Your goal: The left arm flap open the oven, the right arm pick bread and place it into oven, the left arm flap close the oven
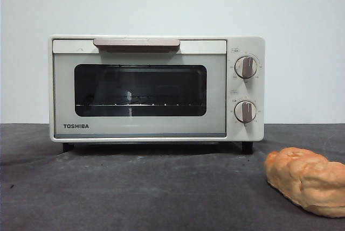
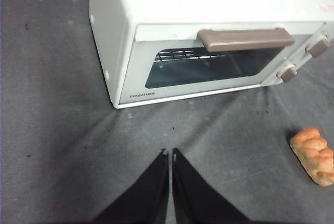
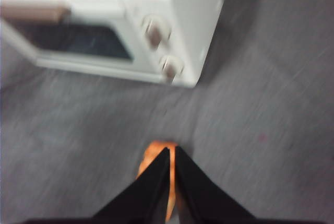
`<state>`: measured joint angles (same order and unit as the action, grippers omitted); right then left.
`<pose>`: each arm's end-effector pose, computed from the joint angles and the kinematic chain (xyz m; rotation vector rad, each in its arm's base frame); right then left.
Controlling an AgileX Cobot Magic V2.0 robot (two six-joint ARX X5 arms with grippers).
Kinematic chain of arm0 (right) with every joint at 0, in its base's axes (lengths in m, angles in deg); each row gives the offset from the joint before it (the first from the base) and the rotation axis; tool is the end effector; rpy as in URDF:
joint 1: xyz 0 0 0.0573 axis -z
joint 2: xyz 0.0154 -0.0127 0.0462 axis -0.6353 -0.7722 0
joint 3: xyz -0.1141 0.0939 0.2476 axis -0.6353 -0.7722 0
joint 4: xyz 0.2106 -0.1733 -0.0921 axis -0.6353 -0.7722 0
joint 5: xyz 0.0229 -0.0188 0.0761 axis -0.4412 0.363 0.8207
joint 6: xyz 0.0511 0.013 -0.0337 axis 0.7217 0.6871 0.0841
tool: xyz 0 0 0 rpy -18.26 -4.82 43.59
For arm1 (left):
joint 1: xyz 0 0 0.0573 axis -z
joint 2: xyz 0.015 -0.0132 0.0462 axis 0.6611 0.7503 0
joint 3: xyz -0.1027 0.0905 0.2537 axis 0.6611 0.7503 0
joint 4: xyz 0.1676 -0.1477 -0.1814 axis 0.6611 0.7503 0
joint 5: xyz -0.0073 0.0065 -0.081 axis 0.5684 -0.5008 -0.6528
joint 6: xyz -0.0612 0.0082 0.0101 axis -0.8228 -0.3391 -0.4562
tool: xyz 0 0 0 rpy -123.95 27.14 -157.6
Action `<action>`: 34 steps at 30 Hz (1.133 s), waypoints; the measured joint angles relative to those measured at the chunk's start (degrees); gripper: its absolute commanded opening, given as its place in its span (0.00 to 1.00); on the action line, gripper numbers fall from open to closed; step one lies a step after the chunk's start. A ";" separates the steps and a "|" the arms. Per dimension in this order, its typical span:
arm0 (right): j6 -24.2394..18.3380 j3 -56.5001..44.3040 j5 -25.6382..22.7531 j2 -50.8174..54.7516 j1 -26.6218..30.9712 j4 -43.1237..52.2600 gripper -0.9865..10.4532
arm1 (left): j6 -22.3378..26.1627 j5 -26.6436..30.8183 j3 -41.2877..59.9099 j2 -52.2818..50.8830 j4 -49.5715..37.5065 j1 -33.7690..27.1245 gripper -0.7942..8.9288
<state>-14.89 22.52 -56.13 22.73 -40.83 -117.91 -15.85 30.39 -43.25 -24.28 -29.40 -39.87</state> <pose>0.1292 0.0215 0.3383 0.1617 0.6570 0.4425 0.1326 -0.0200 0.3558 -0.1524 0.5940 -0.3950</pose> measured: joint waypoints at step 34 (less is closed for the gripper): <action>5.01 -8.39 -2.91 -3.30 -11.54 0.26 0.42 | 1.25 -0.04 -0.09 -0.02 1.31 0.26 0.10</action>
<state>-9.88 14.12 -59.04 19.43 -52.37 -117.65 -14.60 30.34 -43.34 -24.30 -28.09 -39.60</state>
